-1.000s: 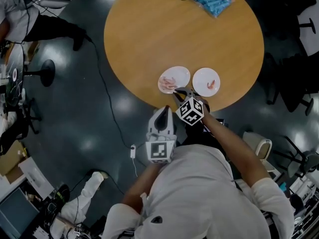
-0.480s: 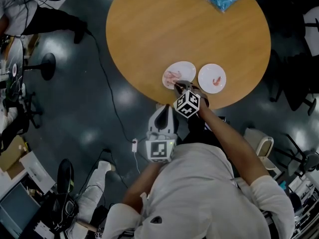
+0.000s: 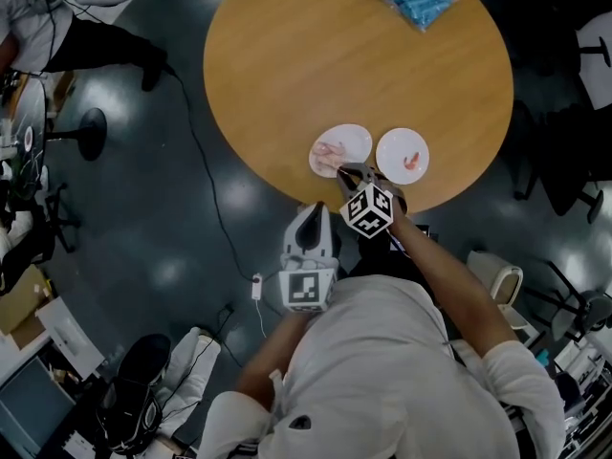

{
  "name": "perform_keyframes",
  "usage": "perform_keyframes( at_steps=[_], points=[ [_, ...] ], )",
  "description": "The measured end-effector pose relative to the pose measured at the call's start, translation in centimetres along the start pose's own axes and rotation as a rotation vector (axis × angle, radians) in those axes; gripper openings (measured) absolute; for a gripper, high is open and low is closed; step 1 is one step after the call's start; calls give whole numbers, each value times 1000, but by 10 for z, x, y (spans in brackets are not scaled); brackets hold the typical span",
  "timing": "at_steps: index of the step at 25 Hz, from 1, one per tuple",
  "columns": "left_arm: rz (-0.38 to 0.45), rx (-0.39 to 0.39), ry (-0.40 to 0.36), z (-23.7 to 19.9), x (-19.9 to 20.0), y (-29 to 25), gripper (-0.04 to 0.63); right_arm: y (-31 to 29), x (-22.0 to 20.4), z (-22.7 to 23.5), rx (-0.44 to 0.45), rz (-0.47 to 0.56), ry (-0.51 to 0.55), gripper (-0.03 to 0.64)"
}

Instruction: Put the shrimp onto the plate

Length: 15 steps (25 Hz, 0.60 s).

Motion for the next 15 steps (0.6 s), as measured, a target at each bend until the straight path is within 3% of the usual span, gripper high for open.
perform_keyframes(
  at_steps=[4,8,15],
  points=[
    [11,13,4,-1,6,-2,8,31,-22,21,-50,16,-69,26],
    [4,1,12,6,13,-3,8,49,-63,70,-166,-32,-175,26],
    [-18,-11,4,18,7,1,8,46,-88,130,-263,-101,-212,26]
  ],
)
Point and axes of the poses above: the fingertips, and each gripper's own axes: y backward along the fingers, z to its right, x out of its top, the point moved 8 cm from there along y, backward along the fingers, and after that the axes turned 15 degrees about -y, right-handed, at the moved point
